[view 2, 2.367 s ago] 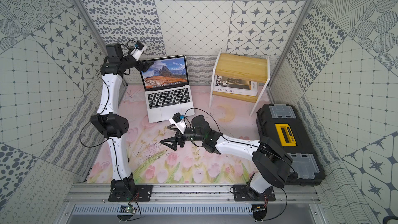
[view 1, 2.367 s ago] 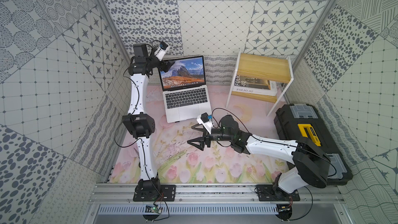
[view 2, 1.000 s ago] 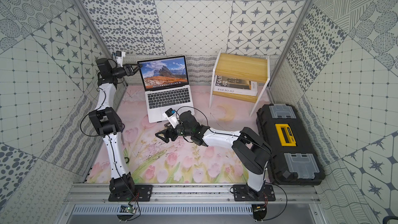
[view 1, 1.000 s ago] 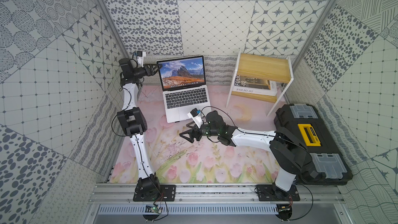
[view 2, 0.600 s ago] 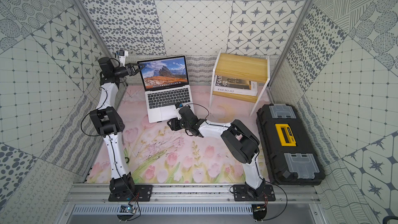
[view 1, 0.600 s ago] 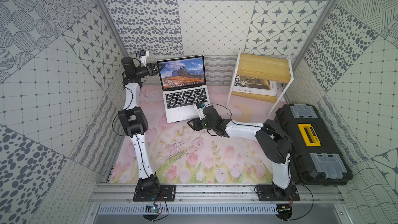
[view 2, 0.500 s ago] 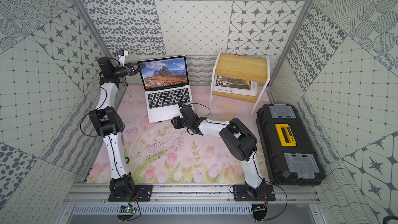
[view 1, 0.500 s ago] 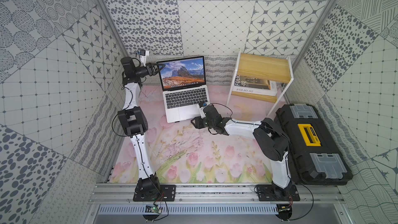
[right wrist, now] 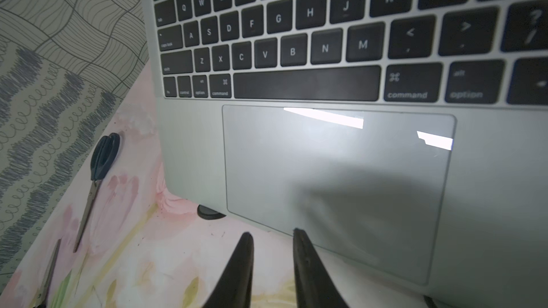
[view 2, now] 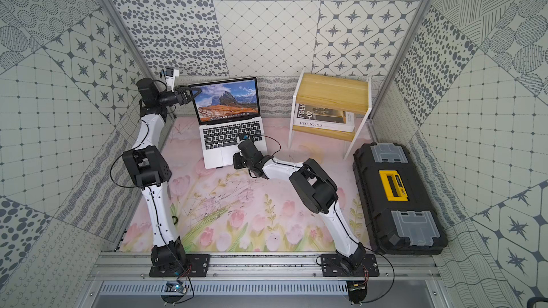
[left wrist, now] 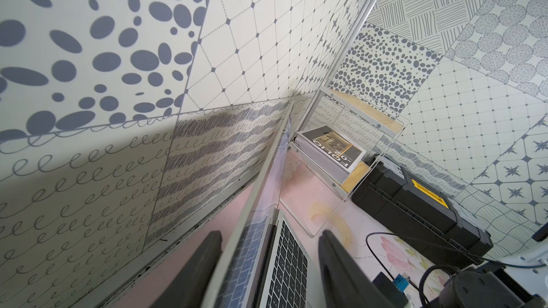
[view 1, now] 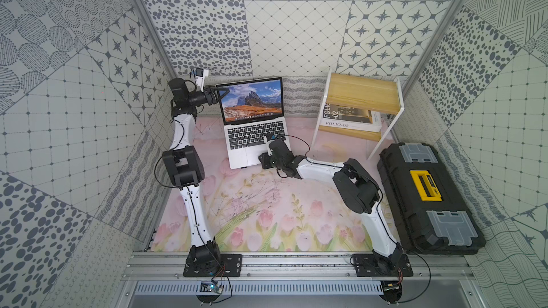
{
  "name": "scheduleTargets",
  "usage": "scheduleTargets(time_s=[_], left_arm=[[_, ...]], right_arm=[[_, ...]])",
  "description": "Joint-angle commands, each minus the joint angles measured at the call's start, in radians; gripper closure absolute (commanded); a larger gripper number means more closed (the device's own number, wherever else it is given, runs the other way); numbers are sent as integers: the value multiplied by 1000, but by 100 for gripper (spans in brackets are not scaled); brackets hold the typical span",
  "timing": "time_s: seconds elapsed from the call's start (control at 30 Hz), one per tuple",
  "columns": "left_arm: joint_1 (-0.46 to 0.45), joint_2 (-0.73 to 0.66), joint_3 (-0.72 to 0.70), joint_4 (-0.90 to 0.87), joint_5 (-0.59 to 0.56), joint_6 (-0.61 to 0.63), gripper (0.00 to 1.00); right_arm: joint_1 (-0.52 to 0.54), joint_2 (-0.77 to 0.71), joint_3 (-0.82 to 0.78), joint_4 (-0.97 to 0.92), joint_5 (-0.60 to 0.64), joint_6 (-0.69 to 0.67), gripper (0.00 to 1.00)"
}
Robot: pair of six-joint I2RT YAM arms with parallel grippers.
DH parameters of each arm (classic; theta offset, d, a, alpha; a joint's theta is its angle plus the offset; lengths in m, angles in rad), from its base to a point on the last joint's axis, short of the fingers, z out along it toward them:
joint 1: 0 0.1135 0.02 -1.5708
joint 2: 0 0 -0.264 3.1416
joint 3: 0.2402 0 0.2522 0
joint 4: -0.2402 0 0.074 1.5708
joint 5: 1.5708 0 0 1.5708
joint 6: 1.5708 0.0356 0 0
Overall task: Close the laptop lid and set it aside
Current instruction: Close the lid of the laptop.
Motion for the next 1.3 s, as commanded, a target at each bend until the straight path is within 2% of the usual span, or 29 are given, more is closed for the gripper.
scheduleTargets(time_s=[0.0,0.2,0.63,0.8,0.9,1.07,1.27], left_arm=[[-14,-40,-61,149,77,9,45],[-14,-76,-154,229,82,22,46],[-12,-131,-364,691,84,-152,49],[-13,-197,-498,709,87,-47,50],[-12,-261,-596,691,74,67,50],[-12,-367,-727,419,31,405,49],[-15,-422,-821,238,-26,604,46]], right_arm=[[4,39,64,-12,55,-33,74],[-1,105,149,-53,82,-41,74],[-25,204,265,-144,126,30,74],[-29,223,292,-181,138,54,74],[-32,227,306,-203,152,68,78],[-34,235,325,-227,141,91,76],[-37,256,383,-301,140,111,76]])
